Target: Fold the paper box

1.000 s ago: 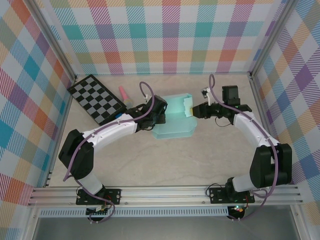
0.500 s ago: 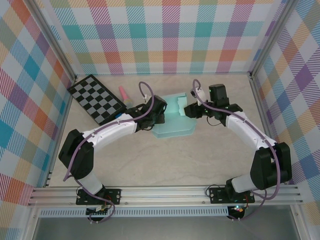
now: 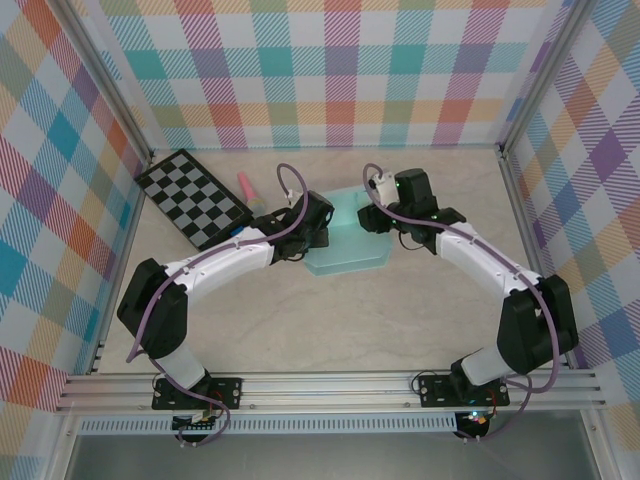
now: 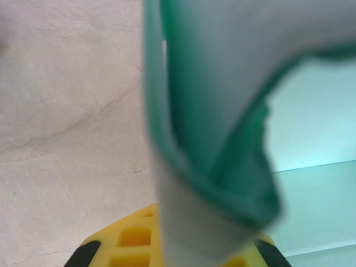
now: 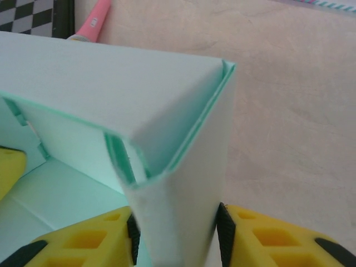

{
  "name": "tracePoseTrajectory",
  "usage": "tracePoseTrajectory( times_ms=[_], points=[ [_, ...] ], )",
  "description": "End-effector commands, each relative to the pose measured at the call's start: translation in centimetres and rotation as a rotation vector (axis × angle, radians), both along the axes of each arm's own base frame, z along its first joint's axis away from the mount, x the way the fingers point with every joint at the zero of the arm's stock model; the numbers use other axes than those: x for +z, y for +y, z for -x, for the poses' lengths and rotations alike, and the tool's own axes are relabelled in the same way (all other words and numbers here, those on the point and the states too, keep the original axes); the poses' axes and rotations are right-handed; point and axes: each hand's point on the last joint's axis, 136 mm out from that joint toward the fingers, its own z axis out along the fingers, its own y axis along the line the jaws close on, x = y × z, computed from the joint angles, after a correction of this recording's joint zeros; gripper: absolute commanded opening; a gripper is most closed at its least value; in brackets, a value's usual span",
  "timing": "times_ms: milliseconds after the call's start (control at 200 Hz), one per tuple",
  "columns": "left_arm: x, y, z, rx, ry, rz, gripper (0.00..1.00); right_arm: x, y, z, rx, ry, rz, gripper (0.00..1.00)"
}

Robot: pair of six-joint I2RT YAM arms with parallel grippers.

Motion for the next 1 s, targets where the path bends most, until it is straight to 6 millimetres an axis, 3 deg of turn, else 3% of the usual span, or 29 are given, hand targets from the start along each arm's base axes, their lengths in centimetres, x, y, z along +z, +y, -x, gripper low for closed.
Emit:
tracePoseTrajectory(
  times_ms=[0,130,415,660,780,915,995],
  points=[
    [1.2,-1.6,0.0,-0.037,-0.019,0.062,0.00,1.5,0.6,-1.6,-0.040,-0.054,0.002,0.38],
    [1.1,-1.8,0.0,-0.040,-0.017,0.067,0.00,1.1,1.0,-2.0,-0.070,-0.068,0.040,0.31],
    [1.3,-1.9,-0.3,-0.023,-0.018,0.081,0.00,0.0,0.7,-3.0,-0.218,-0.133,0.107,0.00],
    [1.5,-1.8,-0.2,-0.019,-0.022,0.079,0.00,-1.5,-1.3,-3.3,-0.348,-0.123,0.160,0.00],
    [1.8,-1.8,-0.2,-0.023,-0.025,0.086,0.00,-2.1,-1.0,-2.9,-0.323,-0.108,0.144,0.00],
    [3.1,-1.9,0.0,-0.043,-0.040,0.106,0.16,-2.7,-1.3,-2.4,-0.272,-0.090,0.098,0.00],
    [4.4,-1.7,0.3,-0.055,-0.056,0.143,0.53,-2.8,-1.2,-2.1,-0.199,-0.078,0.070,0.00]
  ],
)
